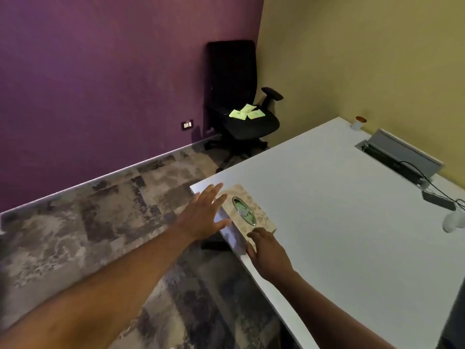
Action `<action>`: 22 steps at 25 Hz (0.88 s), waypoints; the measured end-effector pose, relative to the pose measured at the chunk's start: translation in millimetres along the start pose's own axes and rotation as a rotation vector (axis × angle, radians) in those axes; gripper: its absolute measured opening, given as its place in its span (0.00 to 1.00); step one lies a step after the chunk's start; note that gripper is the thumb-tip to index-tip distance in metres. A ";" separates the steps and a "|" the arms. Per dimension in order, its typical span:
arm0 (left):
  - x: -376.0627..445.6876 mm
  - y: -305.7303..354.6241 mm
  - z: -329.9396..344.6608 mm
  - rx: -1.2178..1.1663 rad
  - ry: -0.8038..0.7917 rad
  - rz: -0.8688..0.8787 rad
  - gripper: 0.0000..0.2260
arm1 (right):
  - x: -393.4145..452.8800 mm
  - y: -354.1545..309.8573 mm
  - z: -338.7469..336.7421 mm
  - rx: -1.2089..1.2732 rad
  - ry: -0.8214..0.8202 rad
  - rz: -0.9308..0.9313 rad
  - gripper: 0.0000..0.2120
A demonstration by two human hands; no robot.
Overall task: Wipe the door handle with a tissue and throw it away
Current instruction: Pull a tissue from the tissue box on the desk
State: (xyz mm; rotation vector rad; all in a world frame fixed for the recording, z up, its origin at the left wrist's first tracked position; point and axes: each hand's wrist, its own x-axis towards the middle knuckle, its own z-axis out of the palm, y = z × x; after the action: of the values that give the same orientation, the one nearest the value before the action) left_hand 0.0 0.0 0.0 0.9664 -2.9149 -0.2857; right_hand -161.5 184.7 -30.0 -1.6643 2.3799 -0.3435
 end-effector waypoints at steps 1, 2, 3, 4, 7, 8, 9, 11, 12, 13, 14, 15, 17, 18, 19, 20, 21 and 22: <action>14.2 -2.3 6.8 0.012 -0.044 0.015 0.38 | 6.8 2.7 4.7 0.027 -0.006 0.010 0.20; 26.4 -3.9 12.3 0.002 -0.078 0.008 0.37 | 13.9 4.4 7.8 0.056 -0.014 0.024 0.20; 39.7 -6.1 20.0 0.005 -0.123 0.001 0.37 | 19.4 6.6 12.6 0.055 -0.036 0.025 0.19; 53.2 -6.9 24.8 -0.024 -0.173 -0.006 0.37 | 23.8 6.5 14.0 0.047 -0.084 0.035 0.19; 91.4 -14.2 50.6 -0.057 -0.342 -0.009 0.36 | 39.8 12.9 25.9 0.041 -0.141 0.050 0.19; 101.1 -18.0 55.7 -0.045 -0.380 0.016 0.36 | 41.0 11.4 26.3 0.038 -0.168 0.073 0.18; 111.9 -21.9 60.2 -0.036 -0.409 0.041 0.37 | 43.5 11.4 29.0 0.036 -0.177 0.093 0.18; 130.9 -29.7 68.2 -0.024 -0.449 0.090 0.37 | 52.7 12.3 31.6 0.027 -0.169 0.128 0.16; 136.7 -31.8 72.5 -0.013 -0.461 0.120 0.38 | 57.6 9.9 30.9 0.029 -0.160 0.149 0.16; 140.6 -33.4 77.1 0.000 -0.465 0.145 0.38 | 62.6 9.0 31.1 0.031 -0.141 0.178 0.15; 144.2 -34.4 81.5 0.011 -0.468 0.166 0.39 | 70.1 7.0 30.6 0.036 -0.121 0.218 0.15; 147.0 -35.1 85.7 0.014 -0.471 0.178 0.39 | 79.9 4.8 30.2 0.044 -0.090 0.264 0.15; 148.5 -34.8 91.7 0.012 -0.458 0.183 0.40 | 99.9 -0.8 26.1 0.081 -0.036 0.355 0.16; 148.9 -35.1 92.8 0.003 -0.450 0.187 0.40 | 109.4 -2.4 24.0 0.104 -0.020 0.393 0.17; 150.0 -36.1 93.6 -0.005 -0.443 0.196 0.40 | 118.5 -2.0 23.5 0.116 -0.009 0.415 0.19; 151.1 -38.4 93.6 -0.023 -0.442 0.204 0.40 | 127.3 -1.4 22.1 0.120 -0.011 0.426 0.19; 151.2 -39.9 94.5 -0.039 -0.441 0.209 0.40 | 133.5 2.0 22.4 0.109 -0.015 0.425 0.19; 150.8 -41.3 95.4 -0.049 -0.438 0.211 0.40 | 138.1 6.1 23.1 0.086 -0.022 0.418 0.18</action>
State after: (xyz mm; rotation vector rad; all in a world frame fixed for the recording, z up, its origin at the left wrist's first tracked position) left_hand -107.5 -107.5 -102.1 0.6475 -3.3439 -0.6236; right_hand -206.2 55.3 -59.8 -1.0883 2.5718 -0.3418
